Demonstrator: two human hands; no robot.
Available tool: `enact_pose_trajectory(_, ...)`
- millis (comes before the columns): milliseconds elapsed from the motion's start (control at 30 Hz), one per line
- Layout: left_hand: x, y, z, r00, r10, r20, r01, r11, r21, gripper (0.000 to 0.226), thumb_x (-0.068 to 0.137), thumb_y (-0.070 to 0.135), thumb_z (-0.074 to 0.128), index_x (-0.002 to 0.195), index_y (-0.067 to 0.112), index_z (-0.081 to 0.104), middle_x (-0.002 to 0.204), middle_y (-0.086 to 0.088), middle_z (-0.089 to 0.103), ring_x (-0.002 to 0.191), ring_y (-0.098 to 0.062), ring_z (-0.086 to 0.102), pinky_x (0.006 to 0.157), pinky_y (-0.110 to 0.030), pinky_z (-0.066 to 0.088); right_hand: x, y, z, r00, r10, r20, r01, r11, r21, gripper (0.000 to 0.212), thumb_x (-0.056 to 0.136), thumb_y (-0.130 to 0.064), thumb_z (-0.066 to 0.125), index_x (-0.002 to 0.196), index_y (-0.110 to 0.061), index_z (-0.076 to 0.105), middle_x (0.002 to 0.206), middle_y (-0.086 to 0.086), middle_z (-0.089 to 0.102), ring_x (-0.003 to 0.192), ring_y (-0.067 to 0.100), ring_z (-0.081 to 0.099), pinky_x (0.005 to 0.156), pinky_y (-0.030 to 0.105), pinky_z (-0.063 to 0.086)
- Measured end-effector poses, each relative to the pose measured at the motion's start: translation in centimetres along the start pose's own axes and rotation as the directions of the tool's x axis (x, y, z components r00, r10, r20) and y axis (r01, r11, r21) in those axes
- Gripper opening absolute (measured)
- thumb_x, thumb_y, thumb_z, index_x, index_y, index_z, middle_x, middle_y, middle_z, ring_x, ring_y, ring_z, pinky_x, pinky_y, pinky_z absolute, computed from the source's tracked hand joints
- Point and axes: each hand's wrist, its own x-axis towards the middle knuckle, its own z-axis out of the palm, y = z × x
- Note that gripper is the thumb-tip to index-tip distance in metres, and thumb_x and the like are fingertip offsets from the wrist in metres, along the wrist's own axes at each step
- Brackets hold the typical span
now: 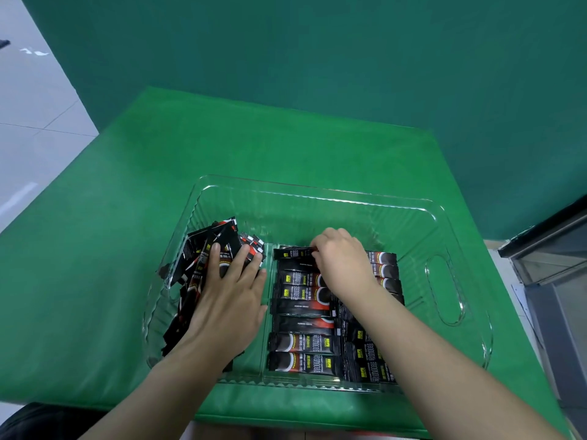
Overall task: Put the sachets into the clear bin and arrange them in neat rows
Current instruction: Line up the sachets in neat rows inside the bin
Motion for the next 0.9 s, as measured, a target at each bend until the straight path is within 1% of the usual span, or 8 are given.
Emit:
enact_pose_trajectory(67,0.0,0.0,0.0,1.0,0.002,-0.011,-0.002,1.0,-0.005,0.059,0.069,0.044,0.076,0.114,0.007,0.069,0.129,-0.015,0.059,0.13,-0.035,0.046,0.11,-0.062,-0.001,-0.2,0.0,-0.3,1.0,0.007,-0.002,-0.007,1.0,-0.002,0.022,0.088,-0.006,0.058,0.109,-0.011,0.061,0.108,0.004,0.059,0.101,0.024,0.05,0.08,0.032,0.038)
enact_pose_trajectory(200,0.0,0.0,0.1,0.999,0.008,-0.034,-0.008,1.0,-0.014,0.059,0.067,0.043,0.078,0.112,0.005,0.07,0.128,-0.016,0.06,0.128,-0.036,0.048,0.109,-0.062,0.0,-0.6,-0.1,-1.5,1.0,0.019,0.002,-0.019,0.999,0.047,0.021,0.098,-0.018,0.046,0.114,-0.011,0.058,0.114,0.005,0.059,0.107,0.025,0.049,0.088,0.035,0.037)
enact_pose_trajectory(267,0.0,0.0,0.1,1.0,0.004,-0.03,-0.005,1.0,-0.014,0.059,0.068,0.043,0.077,0.112,0.005,0.069,0.128,-0.016,0.06,0.129,-0.036,0.047,0.109,-0.063,0.0,-0.8,-0.1,-2.0,0.999,0.009,0.038,-0.012,0.998,0.057,0.023,0.099,-0.02,0.044,0.115,-0.012,0.059,0.114,0.004,0.06,0.109,0.024,0.048,0.089,0.035,0.036)
enact_pose_trajectory(400,0.0,0.0,0.2,0.999,0.008,-0.039,-0.008,1.0,-0.01,0.058,0.069,0.043,0.076,0.113,0.006,0.069,0.129,-0.015,0.06,0.129,-0.035,0.047,0.109,-0.065,0.005,-1.2,-0.3,-2.0,0.989,0.002,0.149,-0.014,0.996,0.083,0.02,0.098,-0.019,0.048,0.113,-0.012,0.06,0.113,0.004,0.062,0.109,0.024,0.049,0.087,0.034,0.034)
enact_pose_trajectory(567,0.0,0.0,0.2,0.999,0.006,-0.037,-0.006,1.0,0.001,0.057,0.071,0.044,0.075,0.114,0.007,0.069,0.13,-0.014,0.059,0.13,-0.035,0.046,0.109,-0.066,0.007,-1.3,-0.4,-1.6,0.972,-0.015,0.235,-0.005,0.996,0.084,0.023,0.098,-0.018,0.047,0.116,-0.012,0.06,0.116,0.006,0.063,0.112,0.025,0.05,0.093,0.038,0.035)
enact_pose_trajectory(633,0.0,-0.1,0.3,1.0,0.006,-0.03,-0.006,1.0,0.01,0.057,0.072,0.045,0.073,0.115,0.007,0.068,0.131,-0.014,0.058,0.131,-0.034,0.045,0.109,-0.066,0.007,-1.3,-0.4,-1.4,0.972,-0.021,0.234,0.002,0.997,0.083,0.023,0.098,-0.015,0.047,0.116,-0.012,0.06,0.115,0.007,0.063,0.111,0.025,0.05,0.093,0.039,0.036)
enact_pose_trajectory(800,0.0,-0.1,0.3,1.0,0.006,-0.027,-0.005,1.0,0.017,0.058,0.072,0.046,0.073,0.116,0.008,0.068,0.132,-0.014,0.058,0.131,-0.034,0.044,0.109,-0.065,0.004,-1.4,-0.3,-1.2,0.988,-0.016,0.152,0.003,0.996,0.086,0.029,0.095,-0.007,0.048,0.119,-0.014,0.061,0.114,0.007,0.056,0.109,0.025,0.045,0.087,0.037,0.038)
enact_pose_trajectory(900,0.0,0.0,0.3,0.999,0.006,-0.033,-0.006,1.0,0.013,0.059,0.071,0.045,0.074,0.115,0.007,0.068,0.131,-0.014,0.059,0.131,-0.034,0.045,0.109,-0.065,0.004,-1.4,-0.1,-1.1,0.989,-0.006,0.15,-0.005,0.997,0.074,0.031,0.093,-0.004,0.05,0.12,-0.016,0.061,0.113,0.006,0.055,0.109,0.025,0.045,0.087,0.037,0.037)
